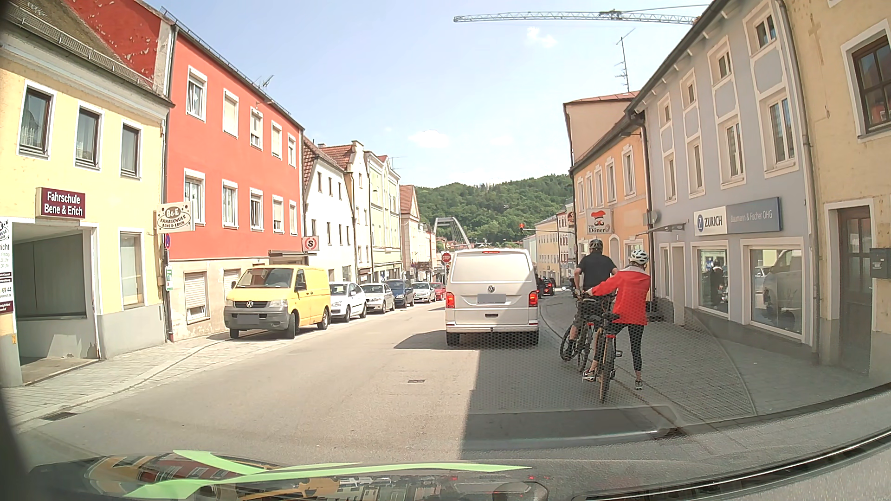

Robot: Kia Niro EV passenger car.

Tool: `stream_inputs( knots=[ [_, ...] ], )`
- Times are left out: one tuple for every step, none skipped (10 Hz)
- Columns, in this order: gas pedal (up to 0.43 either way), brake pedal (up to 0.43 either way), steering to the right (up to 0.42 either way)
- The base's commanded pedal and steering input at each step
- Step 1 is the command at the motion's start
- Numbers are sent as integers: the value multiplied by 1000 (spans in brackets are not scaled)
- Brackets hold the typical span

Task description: Follow the waypoints while adhering to traffic rules and regulations

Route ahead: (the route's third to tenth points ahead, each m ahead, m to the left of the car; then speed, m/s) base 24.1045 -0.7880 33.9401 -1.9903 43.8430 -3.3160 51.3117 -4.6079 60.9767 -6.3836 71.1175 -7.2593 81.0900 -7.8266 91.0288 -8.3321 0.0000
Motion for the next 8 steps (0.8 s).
stream_inputs(
  knots=[
    [0,299,-3],
    [0,299,-3],
    [0,299,-3],
    [0,299,-3],
    [0,299,-3],
    [0,299,-3],
    [0,299,-3],
    [0,299,-3]
  ],
)
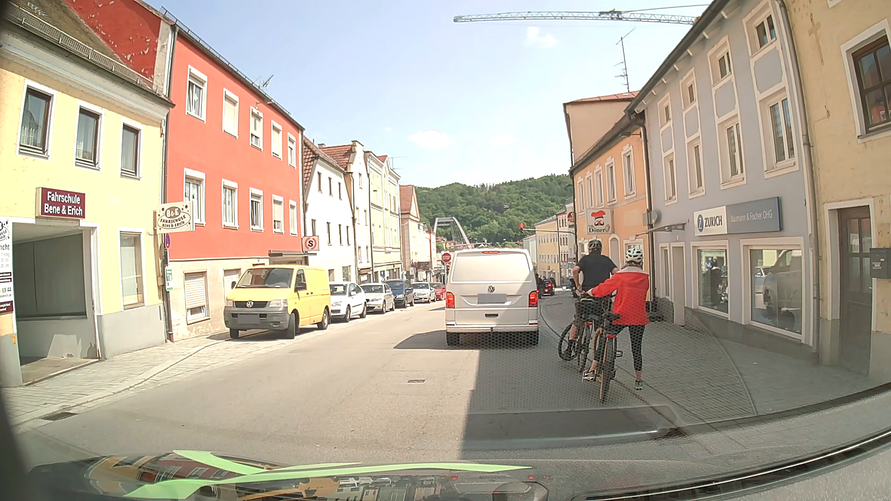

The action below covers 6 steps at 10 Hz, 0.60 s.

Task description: Follow the waypoints while adhering to traffic rules and regulations

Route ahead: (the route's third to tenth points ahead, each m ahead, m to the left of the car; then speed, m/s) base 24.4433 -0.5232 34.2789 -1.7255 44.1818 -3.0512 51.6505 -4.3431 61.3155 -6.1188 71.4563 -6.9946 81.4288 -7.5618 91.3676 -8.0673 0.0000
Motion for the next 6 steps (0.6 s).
stream_inputs(
  knots=[
    [0,299,-3],
    [0,299,-3],
    [0,299,-3],
    [0,299,-3],
    [0,299,-3],
    [0,299,-3]
  ],
)
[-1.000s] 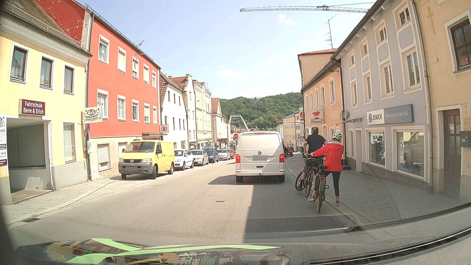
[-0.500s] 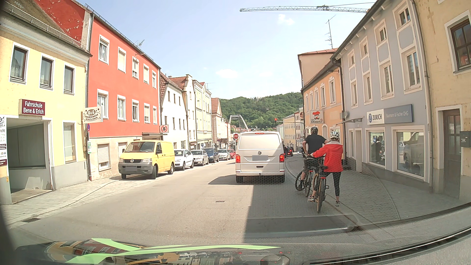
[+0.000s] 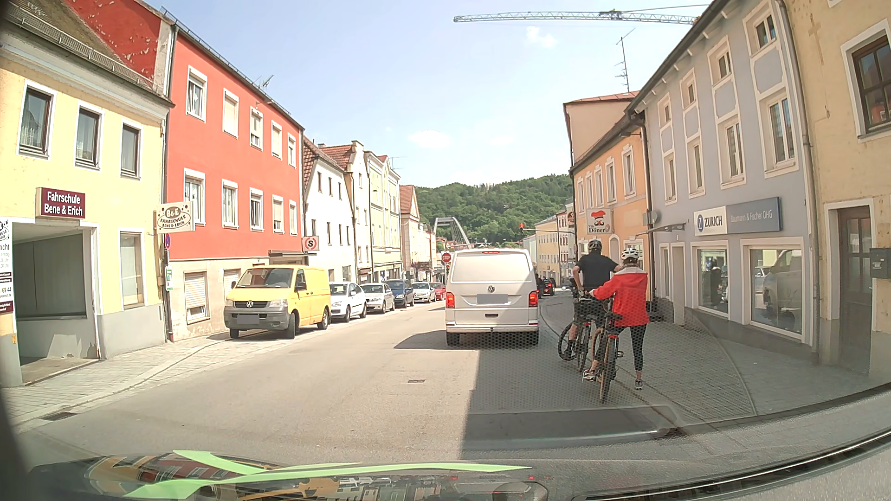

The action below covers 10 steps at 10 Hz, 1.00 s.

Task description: Follow the waypoints while adhering to traffic rules and regulations

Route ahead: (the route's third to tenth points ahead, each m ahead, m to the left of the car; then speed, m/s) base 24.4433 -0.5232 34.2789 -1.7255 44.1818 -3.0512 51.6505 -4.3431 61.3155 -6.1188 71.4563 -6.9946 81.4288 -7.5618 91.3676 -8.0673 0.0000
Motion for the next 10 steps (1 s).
stream_inputs(
  knots=[
    [0,299,-3],
    [0,299,-3],
    [0,299,-3],
    [0,299,-3],
    [0,299,-3],
    [0,299,-3],
    [0,299,-3],
    [0,299,-3],
    [0,299,-3],
    [0,299,-3]
  ],
)
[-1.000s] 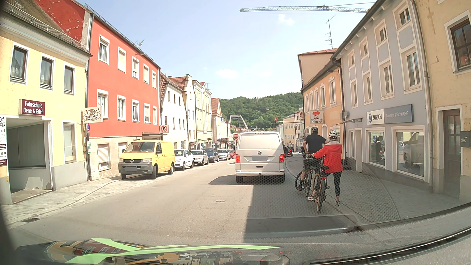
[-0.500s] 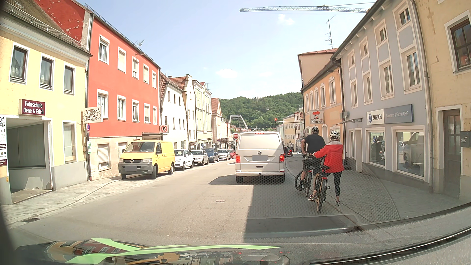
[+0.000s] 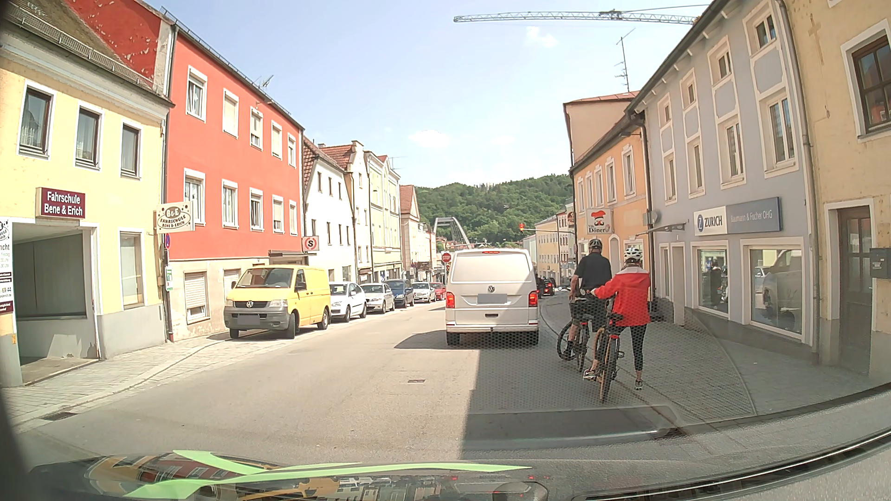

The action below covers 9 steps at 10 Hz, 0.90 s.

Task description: Follow the waypoints while adhering to traffic rules and regulations

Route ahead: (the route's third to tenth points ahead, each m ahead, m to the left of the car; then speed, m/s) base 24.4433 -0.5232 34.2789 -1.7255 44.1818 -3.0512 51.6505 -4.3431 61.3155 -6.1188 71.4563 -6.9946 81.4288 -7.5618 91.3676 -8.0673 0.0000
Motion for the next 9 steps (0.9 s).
stream_inputs(
  knots=[
    [0,299,-3],
    [0,299,-3],
    [0,299,-3],
    [0,299,-3],
    [0,299,-3],
    [0,299,-3],
    [0,293,-3],
    [0,293,-3],
    [0,299,-3]
  ],
)
